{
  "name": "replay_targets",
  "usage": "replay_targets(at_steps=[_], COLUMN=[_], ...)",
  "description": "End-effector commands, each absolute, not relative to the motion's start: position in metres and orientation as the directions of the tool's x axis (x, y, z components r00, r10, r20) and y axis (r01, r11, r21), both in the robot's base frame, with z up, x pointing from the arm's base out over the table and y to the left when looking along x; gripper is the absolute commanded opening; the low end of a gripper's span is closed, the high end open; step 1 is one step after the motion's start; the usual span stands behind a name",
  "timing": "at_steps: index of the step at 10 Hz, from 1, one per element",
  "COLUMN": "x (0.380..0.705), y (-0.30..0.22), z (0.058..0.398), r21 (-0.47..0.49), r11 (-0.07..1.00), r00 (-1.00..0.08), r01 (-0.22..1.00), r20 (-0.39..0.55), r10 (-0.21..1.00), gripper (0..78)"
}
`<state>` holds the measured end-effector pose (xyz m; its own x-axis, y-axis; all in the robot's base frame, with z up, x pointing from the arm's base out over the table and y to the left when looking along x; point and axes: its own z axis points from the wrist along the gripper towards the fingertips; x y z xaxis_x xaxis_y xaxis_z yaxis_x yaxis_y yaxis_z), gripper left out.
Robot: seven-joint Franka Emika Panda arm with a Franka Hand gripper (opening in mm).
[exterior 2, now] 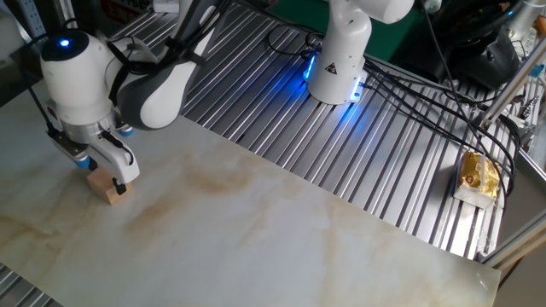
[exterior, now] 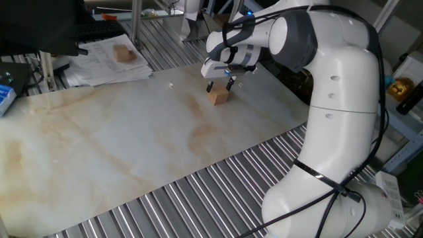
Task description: Pick up the small block on the left and move it to the right
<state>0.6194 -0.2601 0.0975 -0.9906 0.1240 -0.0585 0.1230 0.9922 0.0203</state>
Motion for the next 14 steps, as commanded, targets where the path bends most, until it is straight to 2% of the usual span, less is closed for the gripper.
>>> replay_targets(at_steps=[1, 14], x=[0.621, 0.6217], y=[-0.2599, -0.2592], z=[0.0957, 0.0928], r21=[0.019, 0.015], r11=[0.992, 0.995], r00=[-0.99, -0.993], r01=[0.126, 0.097], r20=[-0.063, -0.072], r10=[0.127, 0.098], gripper=[77.5, 77.5])
